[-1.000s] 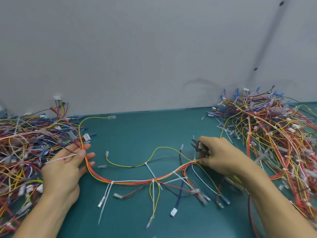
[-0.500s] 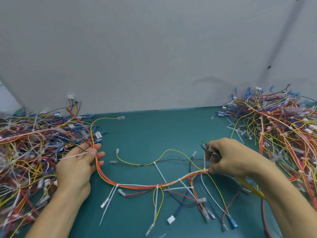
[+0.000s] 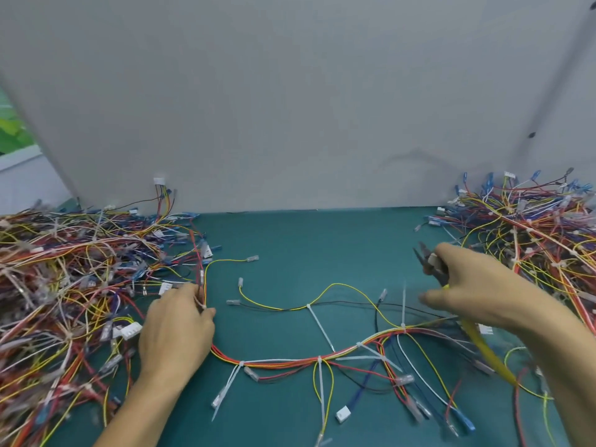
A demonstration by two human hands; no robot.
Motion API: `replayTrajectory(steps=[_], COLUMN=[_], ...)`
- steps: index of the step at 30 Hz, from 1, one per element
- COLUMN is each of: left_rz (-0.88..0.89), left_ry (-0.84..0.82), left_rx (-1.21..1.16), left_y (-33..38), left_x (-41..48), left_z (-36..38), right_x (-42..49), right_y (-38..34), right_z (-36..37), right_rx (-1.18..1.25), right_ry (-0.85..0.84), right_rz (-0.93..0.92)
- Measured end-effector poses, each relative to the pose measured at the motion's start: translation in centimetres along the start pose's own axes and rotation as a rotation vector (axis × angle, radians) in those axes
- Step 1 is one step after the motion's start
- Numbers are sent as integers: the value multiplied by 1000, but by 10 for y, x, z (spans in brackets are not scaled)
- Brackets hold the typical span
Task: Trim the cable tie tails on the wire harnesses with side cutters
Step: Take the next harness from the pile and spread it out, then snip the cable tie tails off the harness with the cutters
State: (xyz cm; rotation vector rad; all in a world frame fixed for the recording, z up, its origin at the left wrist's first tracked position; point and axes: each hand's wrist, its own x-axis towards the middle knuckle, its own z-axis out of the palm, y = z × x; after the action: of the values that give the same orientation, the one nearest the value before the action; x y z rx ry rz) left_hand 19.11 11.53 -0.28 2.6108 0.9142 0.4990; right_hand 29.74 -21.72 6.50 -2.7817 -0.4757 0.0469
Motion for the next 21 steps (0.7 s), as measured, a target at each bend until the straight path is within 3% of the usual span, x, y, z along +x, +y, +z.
replayTrajectory(steps=[4, 9, 11, 14, 21], left_rz=[107, 508, 712, 863, 966], left_ry=[111, 253, 185, 10, -282], left_rx=[111, 70, 6, 9, -151], left_y=[10, 38, 49, 62, 102], left_x=[-12, -30, -34, -39, -46], left_z=[-1, -1, 3, 9, 22], right_x=[-7, -16, -20, -22, -17], right_y=[-22, -44, -49, -54, -39], right_z=[-7, -4, -1, 3, 1], right_rx=[68, 162, 220, 216, 127], right_ry=[113, 94, -21, -153, -54], right_rz=[-111, -273, -263, -245, -77])
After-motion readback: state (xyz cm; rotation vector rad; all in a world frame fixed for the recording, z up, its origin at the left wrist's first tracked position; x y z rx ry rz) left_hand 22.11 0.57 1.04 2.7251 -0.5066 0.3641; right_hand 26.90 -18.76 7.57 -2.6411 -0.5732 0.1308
